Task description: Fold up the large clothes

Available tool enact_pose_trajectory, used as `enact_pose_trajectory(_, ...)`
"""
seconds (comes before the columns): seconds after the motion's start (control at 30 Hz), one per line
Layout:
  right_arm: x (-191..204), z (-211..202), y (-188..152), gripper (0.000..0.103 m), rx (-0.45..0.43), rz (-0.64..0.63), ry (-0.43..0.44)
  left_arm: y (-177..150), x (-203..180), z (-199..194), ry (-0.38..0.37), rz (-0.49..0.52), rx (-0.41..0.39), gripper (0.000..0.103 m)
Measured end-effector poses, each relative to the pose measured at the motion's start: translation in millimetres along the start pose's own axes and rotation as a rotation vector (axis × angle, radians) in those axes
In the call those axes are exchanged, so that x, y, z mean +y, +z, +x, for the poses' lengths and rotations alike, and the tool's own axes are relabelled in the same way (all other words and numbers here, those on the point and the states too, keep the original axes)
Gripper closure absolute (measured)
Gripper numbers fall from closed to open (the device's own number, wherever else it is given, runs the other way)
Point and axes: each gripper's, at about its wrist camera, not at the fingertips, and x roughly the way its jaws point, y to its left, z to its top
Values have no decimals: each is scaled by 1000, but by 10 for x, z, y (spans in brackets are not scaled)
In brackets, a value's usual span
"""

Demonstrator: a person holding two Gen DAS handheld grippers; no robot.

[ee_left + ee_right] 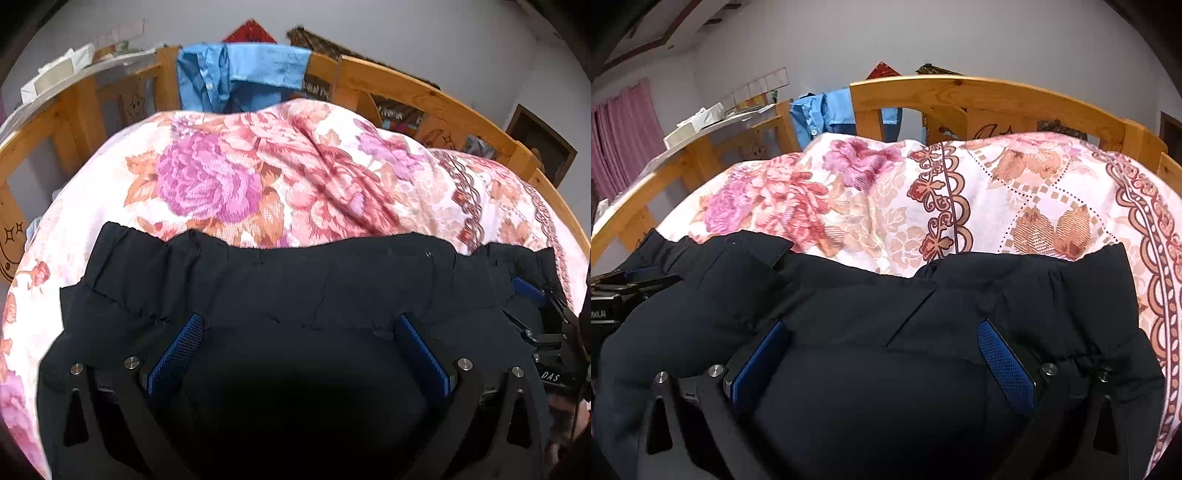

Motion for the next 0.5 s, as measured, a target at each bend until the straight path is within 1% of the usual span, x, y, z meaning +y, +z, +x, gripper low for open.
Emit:
enact_pose_trajectory(0.03,10,-132,12,0,-1,-13,0,20,21,-72,-6,-1,18,1)
enact_pose_trajectory(0.07,9,-245,-1,0,-13,-21,-3,31,60,-198,-14,-6,9,1)
enact_pose_trajectory(0.1,-9,-443,-5,0,-39,-30,-4,29,106,-325,-24,-12,-14,1)
enact_pose_trajectory(0.17,-75,-671,-16,0,-48,-24,6,11,245,-657,-51,-28,-73,1)
enact_pose_trajectory(0.23,-205,-905,-45,0,-40,-15,-2,-42,390,-889,-66,-35,-100,1)
enact_pose_trajectory(0.27,-279,-994,-66,0,-32,-11,-10,-85,477,-972,-68,-38,-97,1)
enact_pose_trajectory(0.3,-373,-1071,-99,0,-20,-2,-18,-131,555,-1016,-70,-41,-84,1)
enact_pose_trajectory(0.33,-453,-1108,-131,0,-6,10,-27,-200,667,-1029,-70,-50,-55,1)
enact_pose_trajectory(0.4,-658,-1134,-234,0,35,59,-51,-312,820,-988,-62,-75,-8,1)
enact_pose_trajectory(0.5,-875,-1118,-351,0,68,128,-49,-479,972,-891,-55,-102,55,1)
